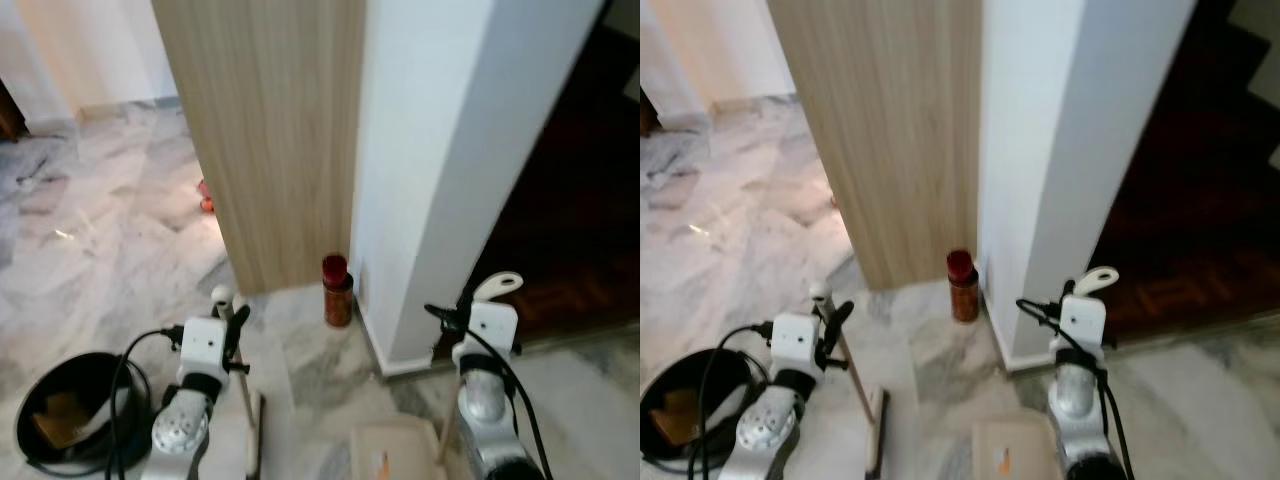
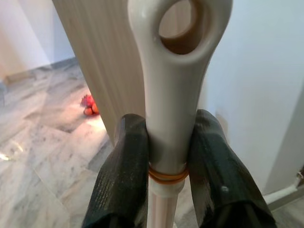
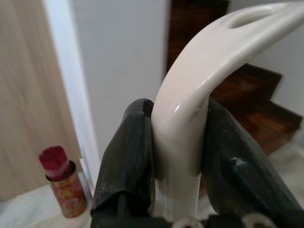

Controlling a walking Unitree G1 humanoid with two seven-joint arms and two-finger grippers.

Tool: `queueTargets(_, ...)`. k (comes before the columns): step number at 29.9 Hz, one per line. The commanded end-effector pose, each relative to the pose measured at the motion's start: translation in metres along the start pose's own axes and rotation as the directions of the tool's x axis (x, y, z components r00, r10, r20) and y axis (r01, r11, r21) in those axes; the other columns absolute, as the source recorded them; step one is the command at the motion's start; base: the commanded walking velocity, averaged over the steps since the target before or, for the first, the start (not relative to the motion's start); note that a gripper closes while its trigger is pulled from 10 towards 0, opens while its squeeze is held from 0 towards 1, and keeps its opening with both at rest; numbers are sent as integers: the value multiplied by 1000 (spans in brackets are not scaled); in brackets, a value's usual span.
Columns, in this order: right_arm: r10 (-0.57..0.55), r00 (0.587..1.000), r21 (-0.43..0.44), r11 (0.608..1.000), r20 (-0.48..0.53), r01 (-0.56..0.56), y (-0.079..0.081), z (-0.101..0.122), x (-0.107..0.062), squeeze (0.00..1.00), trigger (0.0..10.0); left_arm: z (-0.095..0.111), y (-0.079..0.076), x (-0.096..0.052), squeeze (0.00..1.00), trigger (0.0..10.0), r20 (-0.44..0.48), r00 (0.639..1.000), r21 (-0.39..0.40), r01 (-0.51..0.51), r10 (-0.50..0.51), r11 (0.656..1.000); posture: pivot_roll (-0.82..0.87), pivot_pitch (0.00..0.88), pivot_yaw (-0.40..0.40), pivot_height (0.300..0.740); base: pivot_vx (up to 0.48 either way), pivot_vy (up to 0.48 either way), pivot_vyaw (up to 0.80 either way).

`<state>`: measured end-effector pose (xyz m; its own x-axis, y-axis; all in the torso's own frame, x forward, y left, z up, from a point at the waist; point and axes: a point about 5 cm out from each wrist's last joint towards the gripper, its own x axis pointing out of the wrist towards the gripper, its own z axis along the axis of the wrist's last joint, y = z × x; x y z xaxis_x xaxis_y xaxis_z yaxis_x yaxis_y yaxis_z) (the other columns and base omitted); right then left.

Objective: Sweep floor

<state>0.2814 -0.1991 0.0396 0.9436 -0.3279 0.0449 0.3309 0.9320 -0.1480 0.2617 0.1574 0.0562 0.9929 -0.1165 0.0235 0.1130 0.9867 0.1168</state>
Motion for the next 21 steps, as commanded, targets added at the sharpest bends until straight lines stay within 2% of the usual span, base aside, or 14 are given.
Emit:
queueTargets(1, 12, 1000, 0, 1000, 22, -12, 3, 5, 4, 0, 10000, 8, 7, 3, 0, 10000, 39, 999, 25, -16, 15, 1000, 108, 0, 44, 740, -311, 0, 0)
queueTargets(3, 12, 1000, 1, 1000, 23, -12, 3, 5, 3, 0, 10000, 8, 7, 3, 0, 10000, 39, 999, 27, -16, 15, 1000, 107, 0, 44, 740, -281, 0, 0)
queueTargets(10, 14, 1000, 5, 1000, 18, -14, 3, 5, 4, 0, 10000, 8, 6, 3, 0, 10000, 34, 999, 29, -18, 17, 999, 105, 0, 41, 740, 0, 0, -65)
queueTargets(21, 16, 1000, -1, 1000, 17, -16, 3, 5, 3, 0, 10000, 7, 6, 2, 0, 10000, 33, 999, 27, -16, 15, 999, 106, 3, 40, 740, 0, 0, -800)
